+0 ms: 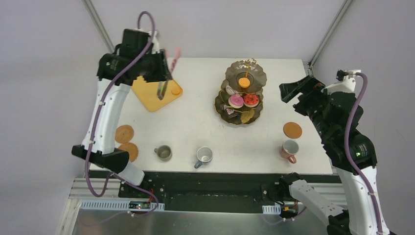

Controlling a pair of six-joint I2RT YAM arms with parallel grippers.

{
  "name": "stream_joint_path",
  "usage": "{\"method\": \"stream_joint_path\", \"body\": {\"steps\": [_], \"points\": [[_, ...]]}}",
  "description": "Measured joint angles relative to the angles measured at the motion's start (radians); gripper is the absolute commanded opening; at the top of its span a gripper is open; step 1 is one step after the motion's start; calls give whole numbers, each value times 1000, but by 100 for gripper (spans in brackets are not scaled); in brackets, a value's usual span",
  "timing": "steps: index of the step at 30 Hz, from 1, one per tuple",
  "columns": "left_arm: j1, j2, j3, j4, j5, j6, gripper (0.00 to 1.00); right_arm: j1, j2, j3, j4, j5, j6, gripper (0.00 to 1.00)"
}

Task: Serve the afternoon tea
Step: Place the desert on the desert table, then pick up the desert from the tray.

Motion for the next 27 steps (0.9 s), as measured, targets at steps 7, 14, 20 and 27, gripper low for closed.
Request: {"method": "stream_joint_path", "body": {"steps": [7,14,20,27], "points": [[332,-55,-208,-21,10,14,38,0,42,0,-2,-29,0,99],[418,209,-220,9,18,10,36,0,76,1,-39,-53,0,99],[422,438,-160,1,27,31,36,0,79,1,-53,-51,5,99],[422,481,-155,6,25,37,36,0,74,1,-55,-46,21,99]]}}
